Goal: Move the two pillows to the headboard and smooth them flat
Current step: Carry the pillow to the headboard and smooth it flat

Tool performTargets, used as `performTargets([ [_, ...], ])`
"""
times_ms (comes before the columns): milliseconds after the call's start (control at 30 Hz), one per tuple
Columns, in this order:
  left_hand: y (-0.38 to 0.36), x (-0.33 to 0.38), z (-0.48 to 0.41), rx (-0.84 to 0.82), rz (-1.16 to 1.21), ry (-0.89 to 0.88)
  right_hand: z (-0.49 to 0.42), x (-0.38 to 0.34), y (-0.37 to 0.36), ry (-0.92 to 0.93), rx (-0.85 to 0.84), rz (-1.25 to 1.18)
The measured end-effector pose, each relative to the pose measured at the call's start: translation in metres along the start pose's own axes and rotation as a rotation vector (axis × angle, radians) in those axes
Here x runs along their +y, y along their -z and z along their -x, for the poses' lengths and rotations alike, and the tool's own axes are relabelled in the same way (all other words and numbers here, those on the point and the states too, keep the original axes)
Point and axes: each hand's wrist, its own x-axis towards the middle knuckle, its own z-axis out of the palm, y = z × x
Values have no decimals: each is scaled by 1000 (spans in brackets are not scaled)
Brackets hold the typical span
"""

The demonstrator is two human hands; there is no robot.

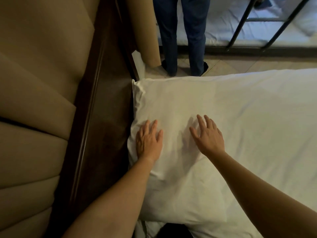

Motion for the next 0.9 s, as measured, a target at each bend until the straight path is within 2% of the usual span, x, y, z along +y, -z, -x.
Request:
performTargets([
  [333, 30, 60, 31, -113, -138, -90, 47, 43, 45, -18, -18, -11],
  [567, 23, 139, 86, -37, -146, -56, 89, 126, 90, 56, -16, 8],
  [900, -2, 232, 226, 53, -142, 60, 168, 222, 140, 238, -80, 43],
])
